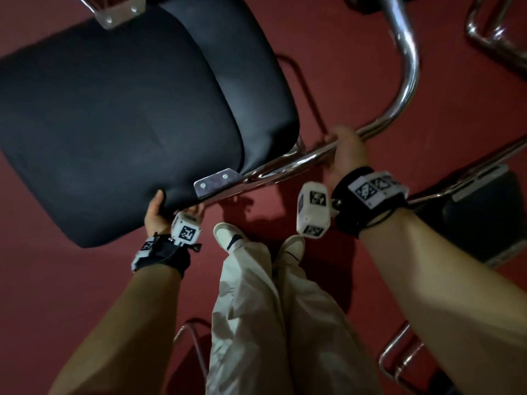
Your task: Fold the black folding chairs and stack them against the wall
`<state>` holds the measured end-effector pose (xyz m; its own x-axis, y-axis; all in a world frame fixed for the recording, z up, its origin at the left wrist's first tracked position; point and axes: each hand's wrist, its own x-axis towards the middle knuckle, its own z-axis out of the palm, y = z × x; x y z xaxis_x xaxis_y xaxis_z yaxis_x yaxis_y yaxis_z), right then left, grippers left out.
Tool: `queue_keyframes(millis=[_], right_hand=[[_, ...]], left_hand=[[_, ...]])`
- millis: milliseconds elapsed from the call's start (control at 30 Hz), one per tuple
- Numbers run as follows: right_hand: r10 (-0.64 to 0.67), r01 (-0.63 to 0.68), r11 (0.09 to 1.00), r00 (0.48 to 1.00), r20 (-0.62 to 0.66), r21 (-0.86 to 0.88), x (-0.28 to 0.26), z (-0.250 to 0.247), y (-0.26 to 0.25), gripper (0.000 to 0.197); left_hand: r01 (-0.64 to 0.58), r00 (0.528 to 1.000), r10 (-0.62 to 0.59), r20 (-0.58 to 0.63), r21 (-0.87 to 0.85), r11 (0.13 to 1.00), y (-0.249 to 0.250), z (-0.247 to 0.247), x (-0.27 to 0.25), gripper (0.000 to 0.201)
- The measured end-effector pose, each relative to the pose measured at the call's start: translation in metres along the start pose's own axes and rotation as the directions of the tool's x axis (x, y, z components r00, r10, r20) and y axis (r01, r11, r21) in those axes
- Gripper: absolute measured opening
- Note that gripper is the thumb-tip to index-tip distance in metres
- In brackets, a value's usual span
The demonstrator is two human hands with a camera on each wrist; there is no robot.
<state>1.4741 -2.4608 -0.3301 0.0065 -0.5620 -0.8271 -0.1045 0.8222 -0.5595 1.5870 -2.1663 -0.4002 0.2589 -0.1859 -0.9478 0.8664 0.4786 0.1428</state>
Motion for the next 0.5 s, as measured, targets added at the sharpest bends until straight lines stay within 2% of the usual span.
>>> queue_keyframes(millis=[100,233,300,367,433,500], right_hand=[[0.062,-0.064,0.997,0.996,0.059,0.031,-0.013,-0.013,0.029,0.028],[0.049,-0.053,0.998,0.991,0.128,0.024,-0.019,-0.026,0.039,0.012],[0.04,-0.068,0.985,0.984,0.172,0.159,-0.02,-0.031,0.03,0.012],[0.035,-0.085,0.953,0.985,0.17,0.292,-0.021,-0.035,0.018,0.021],[0.028,-0.076,0.946,0.987,0.156,0.315,-0.021,-0.034,0.01,0.031],[-0.006,-0.029,0.968,0.99,0.138,0.249,-0.021,-0.03,0.011,0.036]], left_hand=[[-0.011,0.999,0.014,-0.041,0.058,0.998,0.018,-0.016,-0.002,0.104],[-0.004,0.996,0.013,-0.084,0.102,0.995,0.023,-0.027,-0.001,0.126],[0.005,0.997,0.002,-0.079,0.087,0.996,0.022,-0.026,-0.001,0.122],[0.001,0.997,0.006,-0.074,0.083,0.997,0.021,-0.024,-0.002,0.112],[0.01,0.998,-0.003,-0.059,0.109,0.994,0.024,-0.023,-0.005,0.101],[0.024,0.999,-0.018,-0.048,0.135,0.991,0.025,-0.02,-0.007,0.093]])
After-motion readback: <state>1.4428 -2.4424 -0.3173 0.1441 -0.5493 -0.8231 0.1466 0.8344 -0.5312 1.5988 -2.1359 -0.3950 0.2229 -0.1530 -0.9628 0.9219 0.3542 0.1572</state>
